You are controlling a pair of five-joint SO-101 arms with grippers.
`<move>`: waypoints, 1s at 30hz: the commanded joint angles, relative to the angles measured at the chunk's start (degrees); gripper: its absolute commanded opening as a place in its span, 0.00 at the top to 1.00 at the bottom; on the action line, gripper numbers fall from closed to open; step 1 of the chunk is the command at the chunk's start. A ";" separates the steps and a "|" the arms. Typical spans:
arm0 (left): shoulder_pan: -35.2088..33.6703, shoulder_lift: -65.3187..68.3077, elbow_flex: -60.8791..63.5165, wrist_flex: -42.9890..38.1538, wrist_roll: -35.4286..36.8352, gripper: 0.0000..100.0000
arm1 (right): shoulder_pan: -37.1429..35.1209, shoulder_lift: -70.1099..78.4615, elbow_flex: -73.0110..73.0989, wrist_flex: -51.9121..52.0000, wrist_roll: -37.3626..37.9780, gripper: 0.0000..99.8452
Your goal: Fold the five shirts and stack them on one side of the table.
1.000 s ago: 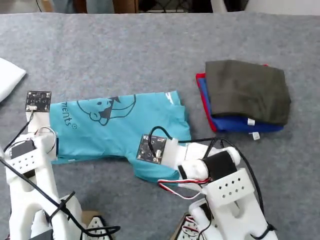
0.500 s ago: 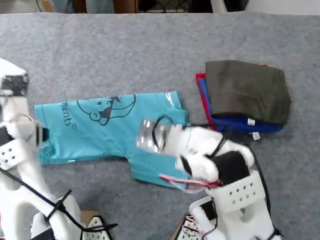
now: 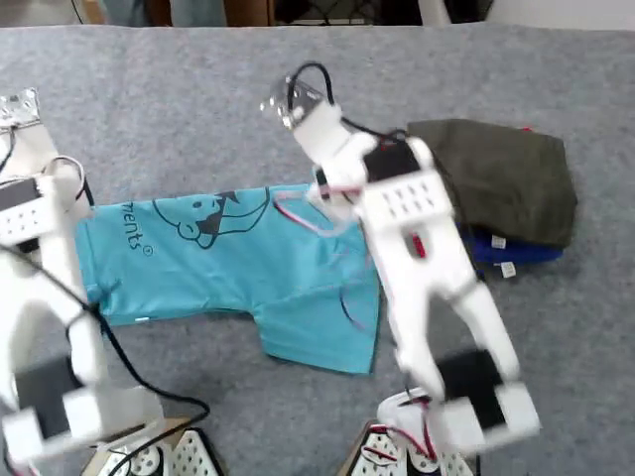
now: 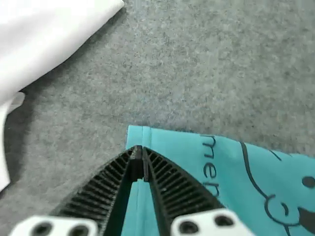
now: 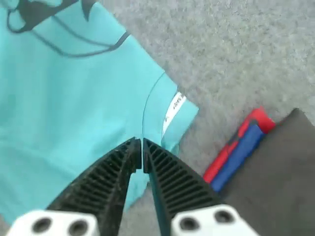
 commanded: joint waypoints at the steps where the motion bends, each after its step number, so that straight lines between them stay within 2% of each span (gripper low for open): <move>1: 0.31 8.88 -1.71 -10.02 1.14 0.97 | 0.97 13.41 -11.91 -0.97 -1.67 0.99; 5: -0.04 15.65 -1.71 -15.38 0.26 0.97 | 2.11 27.65 -20.26 -0.70 -1.67 0.99; 12: 0.13 18.73 -1.27 -16.00 -14.68 0.97 | 7.65 43.82 -34.95 1.76 -1.58 0.99; 22: -0.13 17.93 -1.71 -15.65 -16.09 0.97 | 6.42 49.19 -56.92 17.41 0.18 0.99; 25: -0.04 12.31 -1.71 -10.46 -16.18 0.97 | 5.54 49.10 -63.43 23.38 3.43 0.99; 30: 0.57 -2.11 -1.63 0.88 -15.74 0.97 | 5.71 49.36 -70.81 28.66 3.96 0.99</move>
